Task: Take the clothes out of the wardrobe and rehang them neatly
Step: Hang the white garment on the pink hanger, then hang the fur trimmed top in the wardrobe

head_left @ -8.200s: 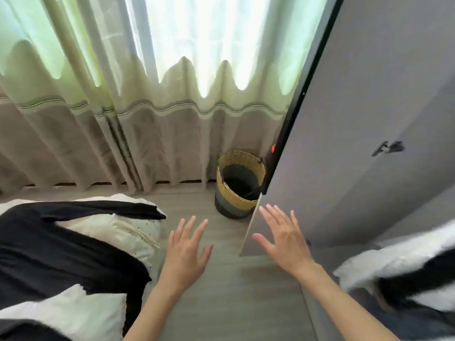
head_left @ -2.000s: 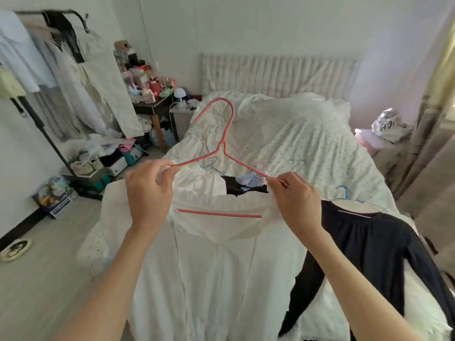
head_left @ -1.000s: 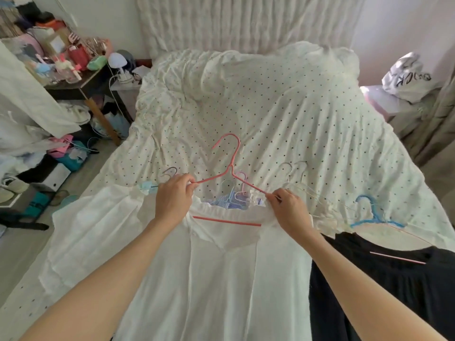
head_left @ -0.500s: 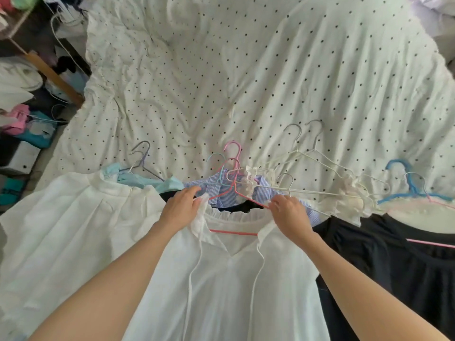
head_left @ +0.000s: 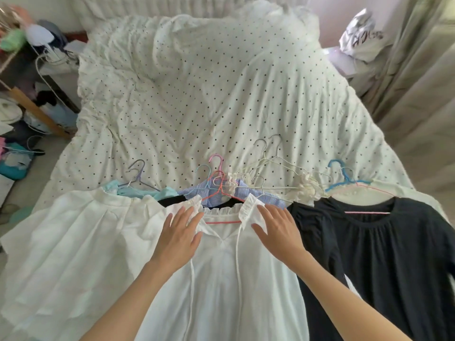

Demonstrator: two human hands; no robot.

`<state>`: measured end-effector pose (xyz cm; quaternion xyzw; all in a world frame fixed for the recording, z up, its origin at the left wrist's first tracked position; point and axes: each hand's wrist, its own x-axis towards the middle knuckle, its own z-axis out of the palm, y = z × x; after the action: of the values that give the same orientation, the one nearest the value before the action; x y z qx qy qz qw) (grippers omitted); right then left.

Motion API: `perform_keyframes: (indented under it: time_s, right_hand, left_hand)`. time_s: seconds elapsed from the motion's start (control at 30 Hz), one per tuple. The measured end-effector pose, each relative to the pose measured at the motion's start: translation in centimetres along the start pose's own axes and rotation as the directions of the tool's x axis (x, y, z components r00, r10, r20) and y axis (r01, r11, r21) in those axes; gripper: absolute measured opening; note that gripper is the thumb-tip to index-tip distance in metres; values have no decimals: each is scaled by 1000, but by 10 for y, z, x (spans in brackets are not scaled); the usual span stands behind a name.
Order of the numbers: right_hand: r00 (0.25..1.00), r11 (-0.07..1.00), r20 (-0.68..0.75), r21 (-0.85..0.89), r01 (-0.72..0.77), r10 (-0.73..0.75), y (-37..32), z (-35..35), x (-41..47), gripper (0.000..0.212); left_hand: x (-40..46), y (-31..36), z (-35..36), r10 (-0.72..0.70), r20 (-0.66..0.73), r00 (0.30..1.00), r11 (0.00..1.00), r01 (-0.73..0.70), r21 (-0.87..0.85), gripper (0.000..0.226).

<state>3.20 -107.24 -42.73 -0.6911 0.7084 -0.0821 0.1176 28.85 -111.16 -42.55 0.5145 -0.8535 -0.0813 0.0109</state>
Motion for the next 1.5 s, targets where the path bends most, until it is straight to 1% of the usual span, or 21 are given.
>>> perform_keyframes:
  time_s: [0.07,0.17,0.2,0.3,0.37,0.47,0.57,0.6,0.67,0.73,0.8,0.87,1.0,1.1,1.17,1.2,1.3,1.37,1.5]
  right_hand:
    - [996,998,-68,-26,-62,61,-6,-21,-36,49]
    - [976,982,-127,-43,-184,177,-12,-49,-101,50]
    - [966,976,-156,-41,-216,207,-13,-54,-122,52]
    - [927,945,-191,14,-326,323,-13,-78,-184,54]
    - [888,913,-218,37,-407,404,-7,-93,-223,56]
    - [804,861,-334,50,-506,492,11,-110,-288,56]
    - [711,773,-340,84,-629,616,27,-127,-359,56]
    - [670,741,-364,93,-665,647,32,-132,-385,57]
    - [577,675,-418,128,-727,702,40,-139,-438,56]
    - [466,594,-458,186,-783,758,43,-142,-494,51]
    - [345,493,-464,248,-834,816,44,-144,-549,53]
    - [250,405,-453,284,-869,855,45,-145,-605,56]
    - [84,246,-432,335,-910,898,49,-148,-717,58]
    - [-51,121,-434,361,-925,900,48,-158,-799,58]
    - [-144,31,-429,375,-927,892,40,-162,-848,58]
    - [-191,-16,-422,384,-923,886,34,-162,-870,58]
    - [-348,-164,-403,425,-890,846,15,-158,-928,58]
    - [-437,-250,-389,446,-859,811,-1,-154,-963,60]
    - [-585,-386,-376,485,-785,718,-34,-143,-1021,81]
  left_hand:
    - [-20,14,-15,36,1,999,999,-36,-25,49]
    - [-41,39,-41,121,-12,993,991,-121,-56,51]
    - [-45,50,-50,155,-28,988,985,-156,-70,51]
    - [-55,88,-77,272,-132,953,949,-288,-128,49]
    - [-60,119,-91,333,-171,927,916,-361,-173,51]
    - [-84,171,-94,424,-187,886,866,-457,-202,51]
    - [-113,223,-81,523,-131,842,801,-538,-260,57]
    - [-120,241,-78,567,-119,815,774,-576,-262,58]
    - [-133,282,-79,653,-136,745,707,-664,-244,57]
    - [-148,329,-86,722,-175,669,630,-741,-232,56]
    - [-169,379,-91,788,-202,581,542,-811,-219,55]
    - [-200,429,-87,848,-200,491,451,-867,-213,54]
    - [-277,520,-60,935,-118,336,304,-925,-228,52]
    - [-339,584,-45,978,-95,185,158,-958,-240,50]
    - [-379,624,-40,990,-115,80,50,-968,-244,46]
    - [-398,643,-39,993,-113,42,10,-965,-263,45]
    - [-452,697,-34,986,-126,-110,-141,-951,-276,47]
    - [-490,730,-30,971,-121,-209,-235,-927,-290,48]
    - [-567,780,-17,911,-110,-396,-409,-848,-336,47]
